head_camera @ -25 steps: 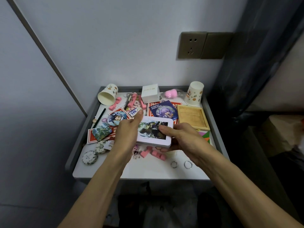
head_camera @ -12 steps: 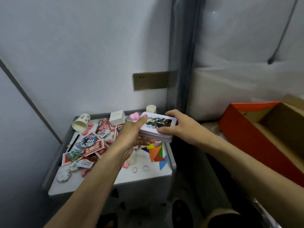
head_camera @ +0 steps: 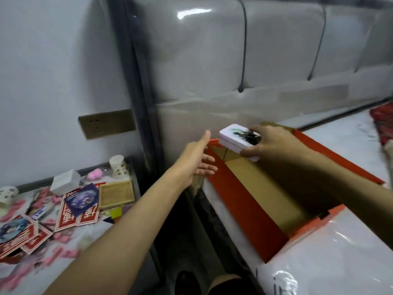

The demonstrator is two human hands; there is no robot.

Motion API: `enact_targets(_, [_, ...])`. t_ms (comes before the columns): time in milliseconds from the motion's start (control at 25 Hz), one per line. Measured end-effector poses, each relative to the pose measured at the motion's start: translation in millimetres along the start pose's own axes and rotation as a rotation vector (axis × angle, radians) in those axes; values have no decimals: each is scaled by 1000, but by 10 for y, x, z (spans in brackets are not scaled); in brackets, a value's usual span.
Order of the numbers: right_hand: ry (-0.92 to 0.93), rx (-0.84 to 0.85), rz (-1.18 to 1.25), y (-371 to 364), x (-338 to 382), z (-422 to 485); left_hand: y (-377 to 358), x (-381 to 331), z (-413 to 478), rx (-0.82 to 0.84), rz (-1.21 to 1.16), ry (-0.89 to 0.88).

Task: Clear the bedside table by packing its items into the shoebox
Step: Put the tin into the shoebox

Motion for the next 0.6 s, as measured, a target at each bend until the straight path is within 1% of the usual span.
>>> enact_targets(80, [-159, 48, -5, -213, -607, 64, -210, 75, 180, -99, 219, -110])
enact_targets(160, [-201, 160, -131, -668, -1009, 79, -334, 148, 318, -161, 405, -191])
enact_targets(200, [-199, 219, -204, -921, -1142, 81, -380, 179, 382, -178, 456, -217])
enact_targets(280, [-184, 275, -310, -1348, -1282, 126, -385, 214, 499, -212, 488, -241])
enact_targets(480, [-182, 214, -403, -1862, -1380, 312, -339, 338, 681, -214, 468, -256])
enact_targets(600, [-39, 145, -593, -1959, -1301, 353, -335, 364, 698, -215, 475, -276])
Point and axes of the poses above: each hand's wrist, its own z-axis towards the middle knuckle, its own y-axis out of the back of the hand, x = y × z, the point moved 8 cm from there along z, towards the middle knuckle, and after that the axes turned 13 degrees about -x, right-handed, at the moved point
